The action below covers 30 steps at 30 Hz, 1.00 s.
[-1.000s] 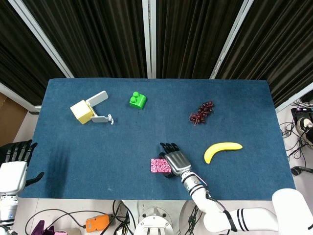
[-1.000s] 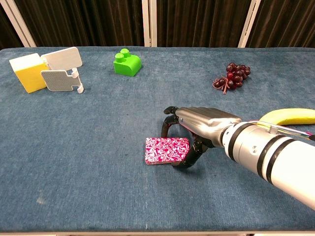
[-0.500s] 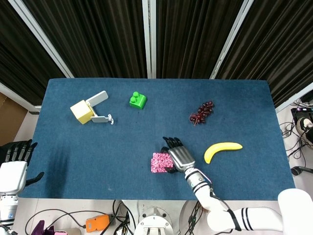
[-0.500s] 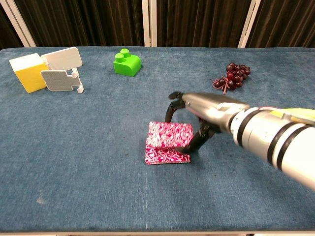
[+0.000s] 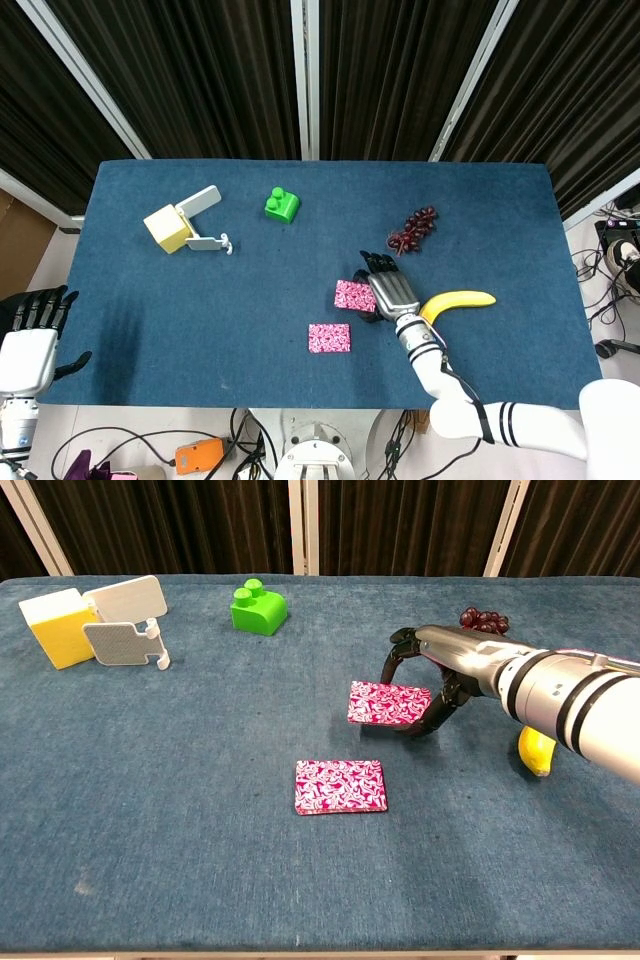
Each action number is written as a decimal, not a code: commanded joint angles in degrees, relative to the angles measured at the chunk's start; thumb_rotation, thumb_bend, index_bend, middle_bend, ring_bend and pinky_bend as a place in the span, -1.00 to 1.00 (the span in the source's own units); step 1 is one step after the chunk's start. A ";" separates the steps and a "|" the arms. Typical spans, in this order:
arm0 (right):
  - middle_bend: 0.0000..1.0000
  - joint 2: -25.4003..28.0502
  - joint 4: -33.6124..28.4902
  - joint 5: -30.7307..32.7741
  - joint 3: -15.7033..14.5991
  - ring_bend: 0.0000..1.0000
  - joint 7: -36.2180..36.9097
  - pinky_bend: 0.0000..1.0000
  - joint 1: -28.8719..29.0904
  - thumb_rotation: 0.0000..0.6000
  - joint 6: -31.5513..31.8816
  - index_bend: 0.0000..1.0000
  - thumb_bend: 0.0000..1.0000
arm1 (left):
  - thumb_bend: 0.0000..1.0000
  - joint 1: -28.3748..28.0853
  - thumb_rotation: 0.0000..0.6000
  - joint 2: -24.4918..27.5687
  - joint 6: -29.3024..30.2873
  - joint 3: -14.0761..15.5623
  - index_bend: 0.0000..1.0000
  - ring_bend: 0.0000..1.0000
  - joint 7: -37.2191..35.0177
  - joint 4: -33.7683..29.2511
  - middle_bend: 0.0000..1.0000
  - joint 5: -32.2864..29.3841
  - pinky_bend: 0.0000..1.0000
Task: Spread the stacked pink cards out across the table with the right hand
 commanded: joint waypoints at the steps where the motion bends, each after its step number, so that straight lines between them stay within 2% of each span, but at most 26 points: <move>1: -0.88 -0.35 1.91 0.97 0.03 -1.00 0.35 -1.00 0.87 1.00 -1.24 -0.12 0.00 | -0.81 0.00 1.00 0.07 -0.03 -0.01 -0.76 -1.00 0.13 -0.11 -0.87 -0.05 -0.98; 8: -0.88 -0.60 3.58 1.75 -0.50 -1.00 0.30 -1.00 1.63 1.00 -2.09 -0.19 0.00 | -0.81 0.01 1.00 0.19 -0.04 -0.05 -0.76 -1.00 0.56 -0.37 -0.87 -0.19 -0.98; 16: -0.87 1.26 2.61 3.27 -1.94 -1.00 -1.05 -1.00 2.47 1.00 -3.86 -0.50 0.00 | -0.81 -0.09 1.00 0.10 -0.01 -0.08 -0.76 -1.00 0.91 -0.49 -0.87 -0.07 -0.98; 19: -0.88 3.12 0.25 2.18 -2.53 -1.00 -1.03 -1.00 2.27 1.00 -3.48 -0.57 0.00 | -0.81 -0.02 1.00 0.11 0.18 -0.06 -0.76 -1.00 0.90 -0.48 -0.87 0.02 -0.98; 23: -0.88 6.52 -5.55 -1.88 -3.67 -1.00 0.54 -1.00 0.77 1.00 -1.65 -0.58 0.00 | -0.81 0.10 1.00 0.17 0.28 -0.04 -0.77 -1.00 0.90 -0.44 -0.87 -0.07 -0.98; 27: -0.88 8.90 -11.31 -6.27 -6.19 -1.00 1.67 -1.00 -0.75 1.00 -0.68 -0.52 0.00 | -0.81 0.05 1.00 0.22 0.27 -0.05 -0.77 -1.00 0.85 -0.56 -0.87 0.02 -0.98; 30: -0.88 8.81 -13.41 -6.69 -7.90 -1.00 1.03 -1.00 -0.76 1.00 -1.43 -0.49 0.00 | -0.81 -0.03 1.00 0.23 0.42 -0.09 -0.76 -1.00 1.05 -0.69 -0.87 0.25 -0.98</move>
